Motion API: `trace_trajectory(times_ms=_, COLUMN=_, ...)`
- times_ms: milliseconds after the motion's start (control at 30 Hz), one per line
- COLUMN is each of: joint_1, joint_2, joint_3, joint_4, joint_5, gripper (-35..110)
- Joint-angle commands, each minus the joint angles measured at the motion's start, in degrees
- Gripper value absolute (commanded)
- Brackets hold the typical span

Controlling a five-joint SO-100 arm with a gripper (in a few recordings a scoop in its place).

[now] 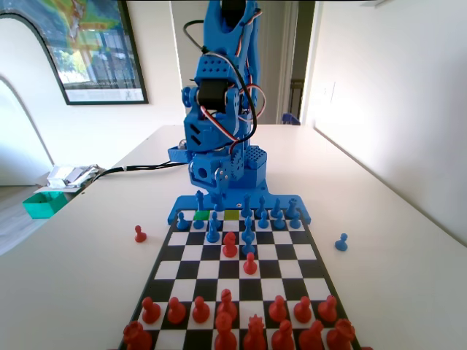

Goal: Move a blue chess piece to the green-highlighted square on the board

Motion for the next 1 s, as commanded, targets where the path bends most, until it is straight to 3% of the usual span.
trace_trajectory(times_ms=0, joint_1=0.44, joint_2=0.0, joint_3=-0.18, joint_4=0.18, joint_5=-53.26, gripper=1)
trace_trajectory(times_ms=967, joint_1=1.41, joint_2=-3.96, joint_3=-5.19, joint_4=0.0, joint_5=-49.83, gripper=1)
